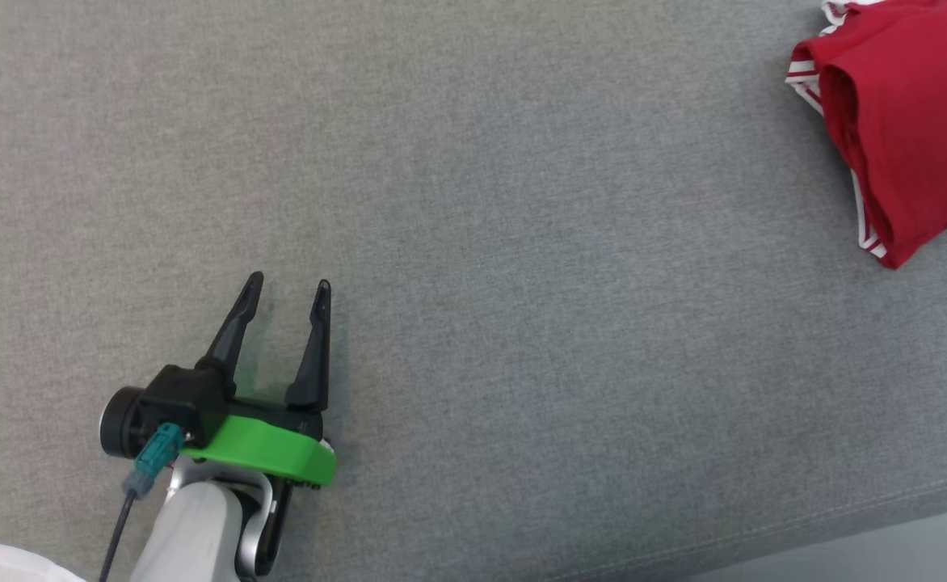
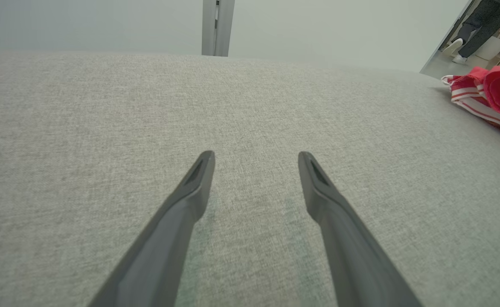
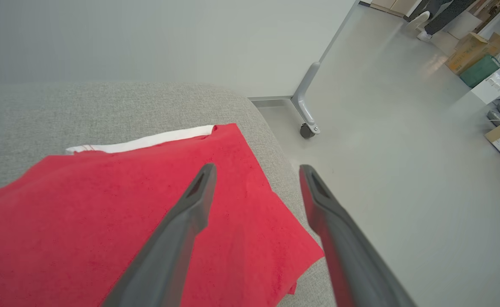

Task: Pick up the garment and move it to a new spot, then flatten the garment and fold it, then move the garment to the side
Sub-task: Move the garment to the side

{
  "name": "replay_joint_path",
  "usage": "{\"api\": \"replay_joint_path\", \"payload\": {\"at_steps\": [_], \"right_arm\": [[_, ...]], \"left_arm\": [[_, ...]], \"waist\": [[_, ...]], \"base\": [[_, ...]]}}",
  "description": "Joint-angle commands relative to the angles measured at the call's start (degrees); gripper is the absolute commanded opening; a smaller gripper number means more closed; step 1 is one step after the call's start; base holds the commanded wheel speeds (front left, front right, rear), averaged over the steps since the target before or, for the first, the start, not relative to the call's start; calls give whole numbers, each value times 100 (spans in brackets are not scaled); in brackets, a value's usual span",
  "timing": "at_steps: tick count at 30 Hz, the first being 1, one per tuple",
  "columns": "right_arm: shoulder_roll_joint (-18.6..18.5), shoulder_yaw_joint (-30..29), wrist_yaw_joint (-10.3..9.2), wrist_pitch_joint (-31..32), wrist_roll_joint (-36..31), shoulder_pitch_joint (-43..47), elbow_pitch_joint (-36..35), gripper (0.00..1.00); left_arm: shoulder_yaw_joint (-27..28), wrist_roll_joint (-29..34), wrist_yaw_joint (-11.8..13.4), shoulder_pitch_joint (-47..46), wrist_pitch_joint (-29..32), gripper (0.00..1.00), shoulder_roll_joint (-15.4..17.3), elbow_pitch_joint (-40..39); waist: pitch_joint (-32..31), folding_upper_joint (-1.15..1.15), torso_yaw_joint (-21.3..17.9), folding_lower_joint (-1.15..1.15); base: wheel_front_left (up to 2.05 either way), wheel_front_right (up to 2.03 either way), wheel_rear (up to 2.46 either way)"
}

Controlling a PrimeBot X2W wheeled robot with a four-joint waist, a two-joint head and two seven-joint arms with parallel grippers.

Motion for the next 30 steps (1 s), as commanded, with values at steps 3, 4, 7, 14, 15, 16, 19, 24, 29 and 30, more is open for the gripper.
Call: {"api": "replay_joint_path", "payload": {"at_steps": [3,4,7,14,15,16,19,24,29,30], "right_arm": [[129,236,-9,-375,48,18,-42,100],[175,312,-9,-499,78,23,-47,100],[307,544,-9,-827,168,70,-52,100],[636,1009,-9,-1547,454,326,-48,100],[681,1054,-9,-1610,479,382,-65,100],[767,1102,-9,-1676,516,472,-93,100],[967,1131,-9,-1832,633,796,-207,100],[1362,1122,-9,-1958,715,1513,-594,100],[1644,1277,-9,-1987,883,2444,-1246,100],[1663,1319,-9,-1989,933,2627,-1388,100]], "left_arm": [[98,0,6,48,-18,100,30,-53],[133,-12,6,62,-18,100,29,-64],[246,-57,6,97,-18,100,15,-80],[536,-215,6,248,-18,100,-60,-16],[583,-231,6,288,-18,100,-73,-6],[648,-249,8,331,-18,100,-91,-6],[842,-248,30,482,-18,100,-153,14],[1114,-261,35,788,-18,100,-251,42],[1339,-266,50,1156,-18,100,-356,68],[1371,-292,44,1213,-18,100,-370,56]], "waist": [[-296,0,-57,0],[-379,0,-53,0],[-611,0,-30,0],[-1233,0,118,0],[-1302,0,138,0],[-1383,0,162,0],[-1612,0,243,0],[-1900,0,348,0],[-2129,0,452,0],[-2157,0,470,0]], "base": [[0,0,0],[0,0,0],[0,0,0],[0,0,0],[0,0,0],[0,0,0],[0,0,0],[0,0,0],[0,0,0],[0,0,0]]}}
